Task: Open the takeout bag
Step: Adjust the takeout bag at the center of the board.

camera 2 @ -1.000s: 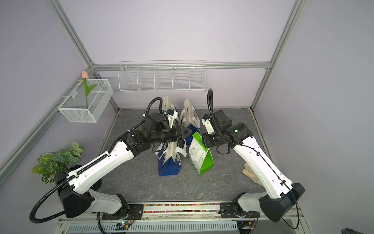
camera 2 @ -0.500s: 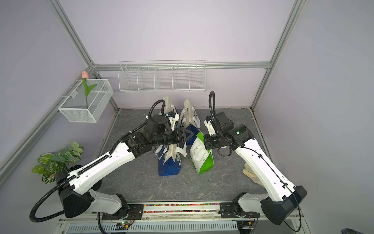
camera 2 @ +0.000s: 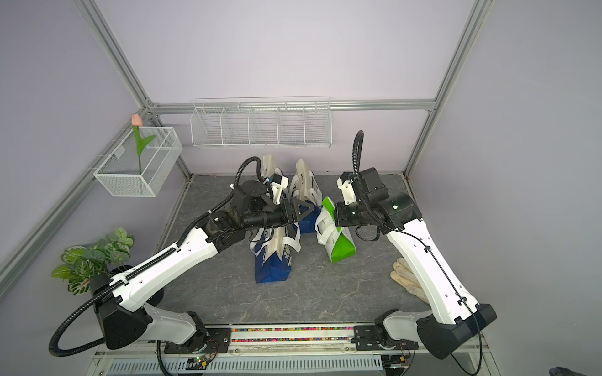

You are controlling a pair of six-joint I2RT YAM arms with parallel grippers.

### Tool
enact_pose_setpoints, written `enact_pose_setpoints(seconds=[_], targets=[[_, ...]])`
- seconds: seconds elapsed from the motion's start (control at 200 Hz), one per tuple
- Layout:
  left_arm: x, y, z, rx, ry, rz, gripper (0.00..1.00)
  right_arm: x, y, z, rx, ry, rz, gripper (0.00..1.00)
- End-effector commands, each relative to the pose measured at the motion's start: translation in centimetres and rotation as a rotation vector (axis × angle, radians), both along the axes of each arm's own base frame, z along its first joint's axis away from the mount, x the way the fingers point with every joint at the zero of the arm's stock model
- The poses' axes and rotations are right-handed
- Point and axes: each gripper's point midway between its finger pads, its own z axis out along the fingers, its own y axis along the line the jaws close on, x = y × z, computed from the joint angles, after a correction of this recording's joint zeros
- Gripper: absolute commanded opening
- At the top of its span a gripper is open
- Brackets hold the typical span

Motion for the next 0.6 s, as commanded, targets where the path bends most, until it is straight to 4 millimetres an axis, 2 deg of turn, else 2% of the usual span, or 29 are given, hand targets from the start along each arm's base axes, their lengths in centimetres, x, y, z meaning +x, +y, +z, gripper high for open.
enact_pose_setpoints(seconds=[0.0, 0.03, 0.115, 0.18, 0.395, 0.43, 0.48, 0.595], targets=[[0.3, -0.8, -1.4, -0.022, 0.048, -0.011, 0.54, 0.0, 0.7, -0.1, 0.088, -0.01, 0.0, 0.27], [0.4, -0.9, -1.5, -0.019, 0.051, -0.011, 0.54, 0.0, 0.6, -0.3, 0.098, -0.006, -0.001, 0.29], [0.5, -0.8, -2.0, -0.01, 0.055, -0.008, 0.54, -0.2, 0.2, -0.6, 0.129, 0.022, -0.011, 0.48], [0.6, -0.8, -2.1, -0.01, 0.057, -0.011, 0.53, 0.4, 0.4, 0.1, 0.182, 0.003, -0.002, 0.56], [0.7, -1.4, -2.2, -0.027, 0.064, -0.03, 0.53, 0.3, 0.6, 1.9, 0.324, 0.005, 0.044, 0.64], [0.7, -1.4, -2.1, -0.033, 0.061, -0.031, 0.53, 0.3, 0.4, 2.2, 0.326, 0.001, 0.043, 0.71], [0.8, -1.6, -2.2, -0.037, 0.065, -0.033, 0.53, 0.3, 0.0, 2.4, 0.319, -0.004, 0.04, 0.75], [0.8, -1.9, -2.3, -0.046, 0.074, -0.04, 0.53, 0.4, -0.8, 2.7, 0.302, -0.013, 0.029, 0.75]])
